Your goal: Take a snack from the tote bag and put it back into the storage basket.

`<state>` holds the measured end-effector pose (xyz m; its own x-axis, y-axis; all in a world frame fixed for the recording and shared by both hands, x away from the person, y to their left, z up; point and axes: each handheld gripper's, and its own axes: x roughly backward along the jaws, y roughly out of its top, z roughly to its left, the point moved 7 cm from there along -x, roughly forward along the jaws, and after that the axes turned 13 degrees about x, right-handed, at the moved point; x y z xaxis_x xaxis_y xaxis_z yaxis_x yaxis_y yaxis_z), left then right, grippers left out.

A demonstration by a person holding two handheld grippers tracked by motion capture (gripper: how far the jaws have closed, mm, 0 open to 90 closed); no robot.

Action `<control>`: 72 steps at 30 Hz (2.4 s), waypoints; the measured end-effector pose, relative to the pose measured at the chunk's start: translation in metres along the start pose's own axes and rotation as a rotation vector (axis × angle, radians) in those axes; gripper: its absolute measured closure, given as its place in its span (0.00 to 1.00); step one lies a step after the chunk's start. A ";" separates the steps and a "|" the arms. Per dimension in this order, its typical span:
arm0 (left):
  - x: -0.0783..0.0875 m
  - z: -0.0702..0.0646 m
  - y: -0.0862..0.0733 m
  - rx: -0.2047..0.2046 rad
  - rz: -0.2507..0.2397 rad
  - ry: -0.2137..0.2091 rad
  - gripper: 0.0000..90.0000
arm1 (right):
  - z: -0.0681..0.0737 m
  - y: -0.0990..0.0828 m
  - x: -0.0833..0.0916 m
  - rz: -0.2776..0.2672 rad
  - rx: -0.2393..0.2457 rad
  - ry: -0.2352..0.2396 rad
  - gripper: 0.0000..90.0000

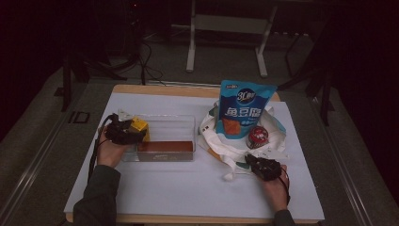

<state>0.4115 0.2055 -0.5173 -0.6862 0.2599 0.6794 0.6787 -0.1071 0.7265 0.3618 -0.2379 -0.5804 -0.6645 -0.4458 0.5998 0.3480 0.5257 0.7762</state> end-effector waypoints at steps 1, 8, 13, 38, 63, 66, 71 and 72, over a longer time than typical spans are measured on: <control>0.001 0.001 -0.001 0.002 0.000 -0.002 0.31 | 0.000 0.000 0.000 0.000 0.000 0.000 0.90; 0.006 0.005 -0.008 0.028 0.000 -0.003 0.30 | 0.000 0.000 0.000 0.001 0.002 0.000 0.90; 0.008 0.004 -0.010 0.038 -0.003 0.017 0.30 | 0.000 0.000 0.000 -0.001 0.001 0.000 0.90; 0.033 0.010 -0.025 0.069 -0.050 -0.017 0.33 | 0.000 0.000 0.000 0.000 0.005 -0.002 0.90; 0.057 0.004 -0.001 0.064 -0.159 -0.119 0.31 | 0.000 0.000 0.000 -0.004 0.003 0.000 0.89; 0.059 0.000 0.001 0.049 -0.154 -0.136 0.30 | 0.000 0.000 0.000 -0.003 0.005 0.000 0.89; 0.062 -0.013 0.002 0.010 -0.152 -0.200 0.27 | 0.001 0.000 0.000 -0.001 0.008 -0.001 0.89; 0.063 -0.015 0.002 0.007 -0.156 -0.202 0.27 | 0.000 0.000 0.000 -0.002 0.007 -0.001 0.89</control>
<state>0.3658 0.2070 -0.4711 -0.7172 0.4595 0.5240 0.5707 -0.0443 0.8200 0.3615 -0.2375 -0.5804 -0.6659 -0.4458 0.5982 0.3420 0.5302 0.7758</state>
